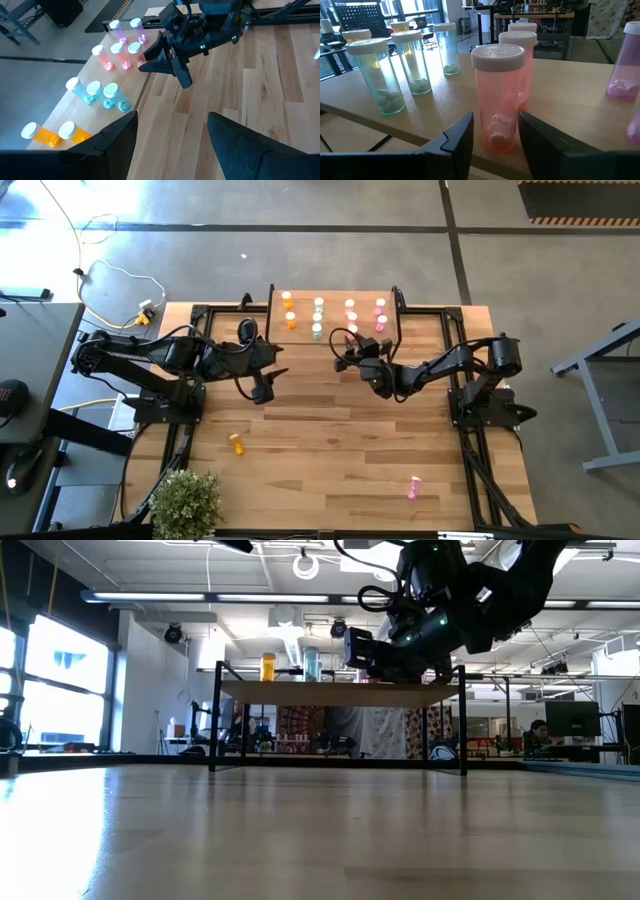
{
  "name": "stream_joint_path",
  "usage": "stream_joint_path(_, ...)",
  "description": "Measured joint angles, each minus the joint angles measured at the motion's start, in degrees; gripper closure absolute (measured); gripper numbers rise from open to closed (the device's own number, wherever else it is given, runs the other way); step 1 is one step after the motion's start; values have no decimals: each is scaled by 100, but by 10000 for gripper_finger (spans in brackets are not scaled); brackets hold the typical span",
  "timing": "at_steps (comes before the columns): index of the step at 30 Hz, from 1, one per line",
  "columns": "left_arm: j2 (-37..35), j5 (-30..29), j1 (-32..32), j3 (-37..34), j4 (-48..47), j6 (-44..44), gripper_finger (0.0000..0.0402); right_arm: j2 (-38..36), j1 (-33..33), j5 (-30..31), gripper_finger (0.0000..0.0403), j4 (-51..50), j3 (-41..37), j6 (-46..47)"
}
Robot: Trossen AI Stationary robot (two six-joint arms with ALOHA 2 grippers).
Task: Pick and place medicine bottles onto shelf by color
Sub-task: Put the pink pill bottle on the shelf aligned with the pink pill bottles, then put the purple pill bottle on the shelf aligned with the purple pill bottles
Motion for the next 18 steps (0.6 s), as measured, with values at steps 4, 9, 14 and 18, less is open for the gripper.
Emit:
stream_joint_path(4,0,0,0,0,0,0,172,0,71,31,256,0,-2,-105)
stream_joint_path(9,0,0,0,0,0,0,172,0,173,314,256,-20,-4,-125)
stream_joint_path(14,0,1,0,0,0,0,172,-2,241,362,256,-18,-4,-147)
stream_joint_path(18,0,1,0,0,0,0,172,-4,343,373,256,-9,-4,-147)
